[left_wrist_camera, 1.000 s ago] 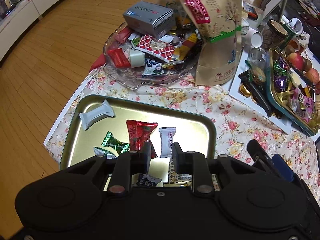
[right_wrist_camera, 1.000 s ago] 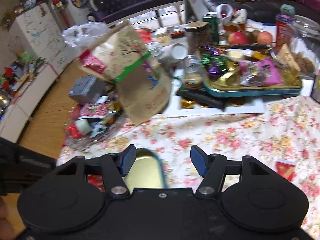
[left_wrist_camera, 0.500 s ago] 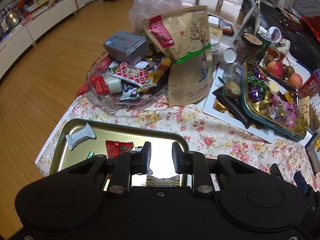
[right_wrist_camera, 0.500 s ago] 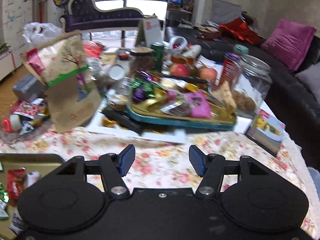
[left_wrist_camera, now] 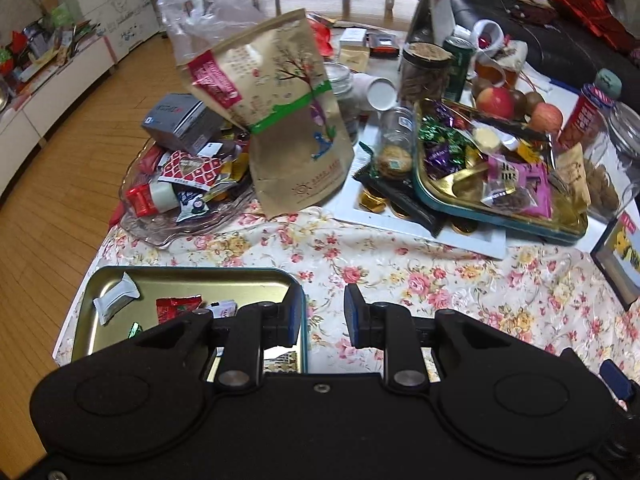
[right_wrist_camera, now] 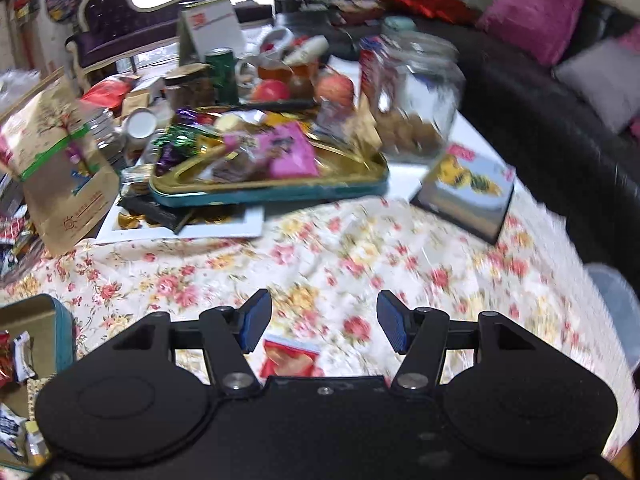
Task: Organize snacks
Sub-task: 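Move both tools back over the cloth toward the last two snacks, then grasp the gold wrapped candy with the right tool while the left tool approaches the red packet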
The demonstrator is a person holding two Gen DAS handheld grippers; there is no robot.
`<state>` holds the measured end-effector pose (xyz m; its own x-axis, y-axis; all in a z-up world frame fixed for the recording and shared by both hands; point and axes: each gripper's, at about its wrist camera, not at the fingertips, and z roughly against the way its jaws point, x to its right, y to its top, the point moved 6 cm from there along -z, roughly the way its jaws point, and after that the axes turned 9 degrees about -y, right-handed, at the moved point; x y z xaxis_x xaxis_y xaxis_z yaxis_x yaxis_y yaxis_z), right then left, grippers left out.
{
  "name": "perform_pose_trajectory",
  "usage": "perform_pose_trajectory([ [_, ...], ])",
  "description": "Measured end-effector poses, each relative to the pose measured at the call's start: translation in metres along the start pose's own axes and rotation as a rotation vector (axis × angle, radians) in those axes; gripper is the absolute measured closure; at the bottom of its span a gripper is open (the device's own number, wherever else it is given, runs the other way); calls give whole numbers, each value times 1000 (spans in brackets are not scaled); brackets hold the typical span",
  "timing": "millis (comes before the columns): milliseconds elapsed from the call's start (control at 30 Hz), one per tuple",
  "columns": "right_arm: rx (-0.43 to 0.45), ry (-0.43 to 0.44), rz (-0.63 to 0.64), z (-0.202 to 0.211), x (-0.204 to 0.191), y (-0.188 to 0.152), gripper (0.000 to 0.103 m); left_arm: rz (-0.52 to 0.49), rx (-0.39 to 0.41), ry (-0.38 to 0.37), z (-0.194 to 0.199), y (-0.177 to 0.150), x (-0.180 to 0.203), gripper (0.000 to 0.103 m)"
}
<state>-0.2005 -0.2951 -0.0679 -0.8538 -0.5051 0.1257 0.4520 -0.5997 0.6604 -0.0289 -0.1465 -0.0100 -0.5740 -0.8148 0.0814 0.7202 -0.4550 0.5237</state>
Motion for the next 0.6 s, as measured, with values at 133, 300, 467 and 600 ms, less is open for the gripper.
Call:
perform_pose_trajectory([
  [133,-58,29,-39,-9,22,-3,42,-68,-32,7,-5,-6,19,69],
  [300,-124,45,-65,-21,40,-9,44,-70,-83,-41,-12,-15,33,69],
  [467,-227,112,-131,-27,54,-16,49,-111,-137,-105,-18,-23,43,69],
  [600,-290,161,-193,-31,56,-23,49,-174,-157,-103,-19,-28,50,69],
])
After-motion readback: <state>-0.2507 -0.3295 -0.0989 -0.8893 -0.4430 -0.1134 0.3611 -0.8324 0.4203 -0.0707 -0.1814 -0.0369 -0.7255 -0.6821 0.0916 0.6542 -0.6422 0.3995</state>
